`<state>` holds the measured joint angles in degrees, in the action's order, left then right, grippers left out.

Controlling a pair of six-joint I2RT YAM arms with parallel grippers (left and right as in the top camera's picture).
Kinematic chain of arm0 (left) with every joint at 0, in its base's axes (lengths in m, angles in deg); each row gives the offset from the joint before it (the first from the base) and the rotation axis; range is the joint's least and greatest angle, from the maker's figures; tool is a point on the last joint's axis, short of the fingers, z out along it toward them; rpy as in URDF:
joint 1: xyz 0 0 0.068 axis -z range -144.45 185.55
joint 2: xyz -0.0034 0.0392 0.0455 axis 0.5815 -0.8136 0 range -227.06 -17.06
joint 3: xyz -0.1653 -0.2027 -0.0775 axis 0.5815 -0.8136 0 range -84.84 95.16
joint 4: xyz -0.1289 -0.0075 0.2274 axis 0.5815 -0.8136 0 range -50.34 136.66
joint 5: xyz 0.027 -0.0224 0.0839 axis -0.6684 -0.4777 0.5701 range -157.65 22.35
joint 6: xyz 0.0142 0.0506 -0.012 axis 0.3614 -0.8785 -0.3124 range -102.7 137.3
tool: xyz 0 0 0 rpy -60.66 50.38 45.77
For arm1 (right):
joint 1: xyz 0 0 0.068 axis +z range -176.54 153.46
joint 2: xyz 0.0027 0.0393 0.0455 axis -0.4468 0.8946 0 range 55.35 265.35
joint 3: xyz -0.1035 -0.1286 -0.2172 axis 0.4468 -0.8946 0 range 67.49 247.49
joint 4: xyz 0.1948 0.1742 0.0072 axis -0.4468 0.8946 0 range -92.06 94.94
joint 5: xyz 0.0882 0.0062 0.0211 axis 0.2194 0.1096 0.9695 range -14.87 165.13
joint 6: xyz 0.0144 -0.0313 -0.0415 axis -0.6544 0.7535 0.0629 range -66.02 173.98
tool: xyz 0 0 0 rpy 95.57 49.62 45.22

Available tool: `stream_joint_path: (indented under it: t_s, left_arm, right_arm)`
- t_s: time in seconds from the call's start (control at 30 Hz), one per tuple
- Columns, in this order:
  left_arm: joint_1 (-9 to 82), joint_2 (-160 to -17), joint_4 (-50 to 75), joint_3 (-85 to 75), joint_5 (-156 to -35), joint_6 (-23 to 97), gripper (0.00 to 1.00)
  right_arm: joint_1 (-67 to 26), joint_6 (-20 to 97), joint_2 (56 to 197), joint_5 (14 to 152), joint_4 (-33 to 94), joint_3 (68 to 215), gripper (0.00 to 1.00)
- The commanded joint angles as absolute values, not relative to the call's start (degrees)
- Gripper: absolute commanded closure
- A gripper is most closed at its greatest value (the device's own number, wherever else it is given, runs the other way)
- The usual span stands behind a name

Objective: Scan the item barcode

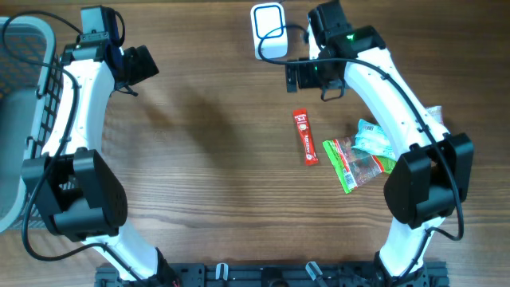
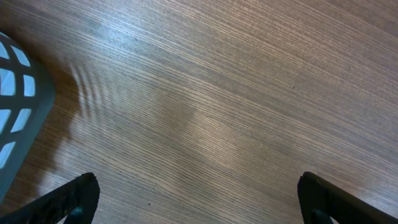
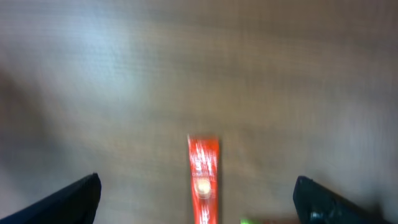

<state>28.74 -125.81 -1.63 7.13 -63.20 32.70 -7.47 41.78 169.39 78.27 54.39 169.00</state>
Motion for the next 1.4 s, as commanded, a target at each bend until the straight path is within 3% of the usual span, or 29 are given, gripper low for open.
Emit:
stream_joint_path:
  t_s: [0.0, 0.3, 0.67, 1.07, 1.23, 1.37]
  left_arm:
    - [28.7, -125.7, -1.6, 7.1, -63.6, 32.8, 0.0]
    - [28.7, -125.7, -1.6, 7.1, -63.6, 32.8, 0.0]
    - [28.7, -125.7, -1.6, 7.1, -63.6, 32.8, 0.0]
    - [28.7, -125.7, -1.6, 7.1, -63.6, 32.8, 0.0]
    - [28.7, -125.7, -1.6, 7.1, -63.6, 32.8, 0.0]
    - [28.7, -125.7, -1.6, 7.1, -63.6, 32.8, 0.0]
  right_arm:
    - [-7.4, 42.4, 169.6, 77.7, 46.5, 169.4, 0.0]
    - [-7.3, 42.0, 166.4, 77.7, 40.6, 169.4, 0.0]
    - [-7.3, 42.0, 136.0, 77.6, 41.1, 169.4, 0.0]
    - [-9.4, 42.4, 103.9, 66.1, 54.2, 168.1, 0.0]
    - [-17.2, 42.8, 92.8, 67.3, 53.1, 157.2, 0.0]
    - [-22.1, 48.3, 81.3, 72.9, 41.0, 139.3, 0.0]
